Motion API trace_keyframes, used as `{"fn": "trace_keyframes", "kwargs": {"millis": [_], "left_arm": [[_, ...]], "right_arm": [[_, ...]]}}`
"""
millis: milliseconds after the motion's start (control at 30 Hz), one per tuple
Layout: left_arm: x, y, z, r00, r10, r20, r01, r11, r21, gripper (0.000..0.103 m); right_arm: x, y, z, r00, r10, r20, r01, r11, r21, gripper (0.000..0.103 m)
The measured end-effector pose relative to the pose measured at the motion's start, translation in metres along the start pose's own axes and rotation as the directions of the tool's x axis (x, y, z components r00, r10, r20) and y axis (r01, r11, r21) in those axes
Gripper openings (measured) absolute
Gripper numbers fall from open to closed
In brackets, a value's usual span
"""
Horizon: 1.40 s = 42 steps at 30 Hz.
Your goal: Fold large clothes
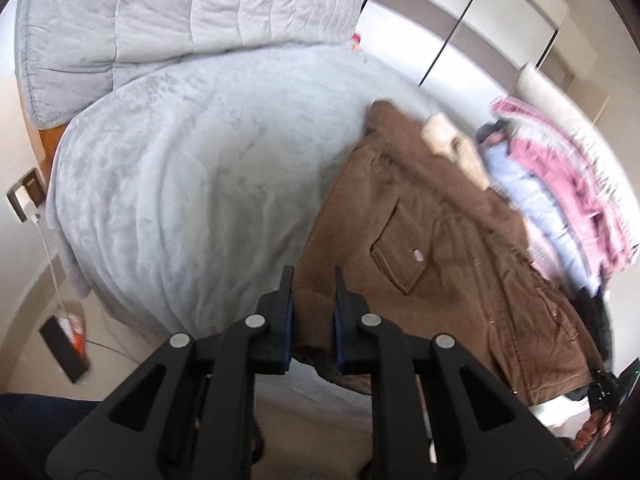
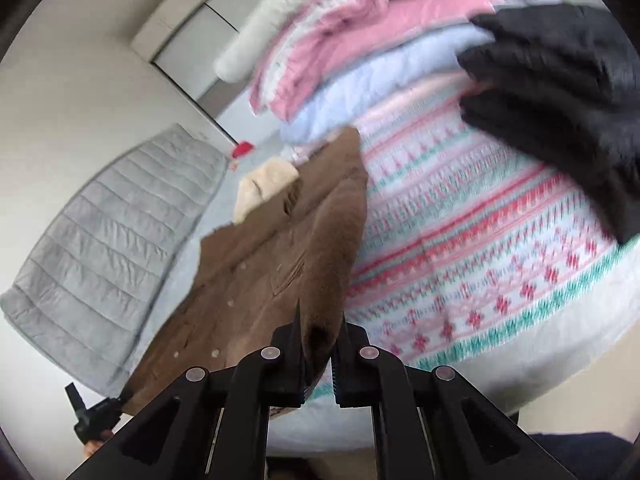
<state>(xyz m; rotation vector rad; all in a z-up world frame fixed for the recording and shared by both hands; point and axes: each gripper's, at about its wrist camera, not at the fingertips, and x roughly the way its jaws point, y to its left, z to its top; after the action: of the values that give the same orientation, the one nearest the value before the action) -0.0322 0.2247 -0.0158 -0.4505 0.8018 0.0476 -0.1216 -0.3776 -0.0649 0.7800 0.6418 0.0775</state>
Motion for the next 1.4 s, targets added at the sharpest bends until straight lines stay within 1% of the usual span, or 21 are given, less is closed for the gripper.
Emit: {"fn": "trace_keyframes", "kwargs": {"millis": [67, 133, 200, 233, 333, 400, 500, 567, 633, 767, 833, 867, 933, 1000, 1033, 1100, 1133, 1200, 1267, 1300, 1400], "left_arm": [[0.015, 0.008, -0.003, 0.999, 0.014, -0.050, -0.015, 1.000, -0.021, 0.017], [0.020, 0.014, -0.007, 0.998, 0.022, -0.064, -0.024, 0.999, -0.035, 0.017], [0.015, 0.018, -0.008, 0.999, -0.003, -0.053, 0.000, 0.998, -0.059, 0.017], [0.008, 0.017, -0.006, 0.999, -0.014, -0.036, 0.012, 0.998, -0.064, 0.017], [-0.016, 0.006, -0.005, 1.000, -0.023, 0.010, 0.024, 0.998, -0.052, 0.017], [-0.031, 0.005, -0.004, 0.999, -0.040, 0.020, 0.041, 0.997, -0.072, 0.017], [-0.057, 0.005, -0.004, 0.998, -0.040, 0.058, 0.044, 0.996, -0.078, 0.016], [-0.076, 0.010, -0.004, 0.996, -0.063, 0.067, 0.069, 0.994, -0.089, 0.016], [-0.101, 0.010, -0.006, 0.992, -0.097, 0.084, 0.104, 0.991, -0.082, 0.016], [-0.142, 0.005, -0.008, 0.981, -0.135, 0.139, 0.144, 0.988, -0.059, 0.016], [-0.158, 0.005, -0.008, 0.977, -0.141, 0.161, 0.152, 0.987, -0.052, 0.016], [-0.161, 0.004, -0.008, 0.976, -0.135, 0.170, 0.145, 0.989, -0.043, 0.016], [-0.156, 0.003, -0.007, 0.980, -0.104, 0.168, 0.111, 0.993, -0.029, 0.017], [-0.138, 0.003, -0.004, 0.988, -0.065, 0.139, 0.070, 0.997, -0.035, 0.017], [-0.126, 0.005, -0.003, 0.992, -0.048, 0.118, 0.054, 0.997, -0.046, 0.017], [-0.110, 0.008, -0.004, 0.996, -0.035, 0.087, 0.040, 0.997, -0.059, 0.017], [-0.100, 0.010, -0.005, 0.998, -0.036, 0.060, 0.040, 0.997, -0.071, 0.017], [-0.097, 0.011, -0.008, 0.998, -0.047, 0.046, 0.050, 0.996, -0.076, 0.017], [-0.100, 0.008, -0.007, 0.997, -0.055, 0.055, 0.059, 0.995, -0.076, 0.017], [-0.103, 0.008, -0.004, 0.996, -0.058, 0.065, 0.063, 0.995, -0.079, 0.017], [-0.112, 0.004, 0.013, 0.992, -0.077, 0.105, 0.087, 0.992, -0.089, 0.017]], "right_arm": [[0.019, -0.018, -0.010, 0.998, -0.018, -0.066, 0.022, 0.998, 0.060, 0.008], [0.031, -0.025, -0.020, 0.996, -0.041, -0.085, 0.047, 0.996, 0.070, 0.008], [0.027, -0.032, -0.025, 0.997, -0.028, -0.070, 0.035, 0.995, 0.094, 0.008], [0.019, -0.031, -0.026, 0.999, -0.006, -0.046, 0.010, 0.995, 0.096, 0.008], [-0.001, -0.018, -0.023, 1.000, 0.021, 0.000, -0.021, 0.998, 0.061, 0.008], [-0.018, -0.008, -0.020, 0.999, 0.043, 0.020, -0.044, 0.998, 0.043, 0.008], [-0.044, 0.008, -0.017, 0.996, 0.067, 0.053, -0.067, 0.998, 0.000, 0.008], [-0.064, 0.016, -0.016, 0.993, 0.087, 0.076, -0.085, 0.996, -0.018, 0.007], [-0.083, 0.024, -0.015, 0.988, 0.118, 0.101, -0.115, 0.993, -0.034, 0.007], [-0.121, 0.043, -0.011, 0.973, 0.170, 0.155, -0.159, 0.984, -0.081, 0.008], [-0.139, 0.051, -0.011, 0.966, 0.188, 0.178, -0.172, 0.980, -0.104, 0.008], [-0.145, 0.054, -0.011, 0.963, 0.194, 0.185, -0.175, 0.978, -0.115, 0.008], [-0.147, 0.055, -0.010, 0.966, 0.187, 0.180, -0.166, 0.978, -0.126, 0.008], [-0.136, 0.051, -0.009, 0.975, 0.159, 0.156, -0.143, 0.984, -0.110, 0.008], [-0.125, 0.044, -0.009, 0.981, 0.139, 0.135, -0.129, 0.988, -0.082, 0.008], [-0.108, 0.031, -0.011, 0.987, 0.121, 0.104, -0.117, 0.992, -0.044, 0.008], [-0.098, 0.025, -0.013, 0.990, 0.110, 0.084, -0.108, 0.994, -0.022, 0.008], [-0.088, 0.017, -0.015, 0.991, 0.120, 0.063, -0.121, 0.993, 0.002, 0.008], [-0.089, 0.018, -0.014, 0.988, 0.135, 0.075, -0.135, 0.991, -0.003, 0.008], [-0.091, 0.021, -0.010, 0.984, 0.150, 0.094, -0.149, 0.989, -0.010, 0.008], [-0.095, 0.028, 0.003, 0.974, 0.183, 0.136, -0.182, 0.983, -0.019, 0.008]]}}
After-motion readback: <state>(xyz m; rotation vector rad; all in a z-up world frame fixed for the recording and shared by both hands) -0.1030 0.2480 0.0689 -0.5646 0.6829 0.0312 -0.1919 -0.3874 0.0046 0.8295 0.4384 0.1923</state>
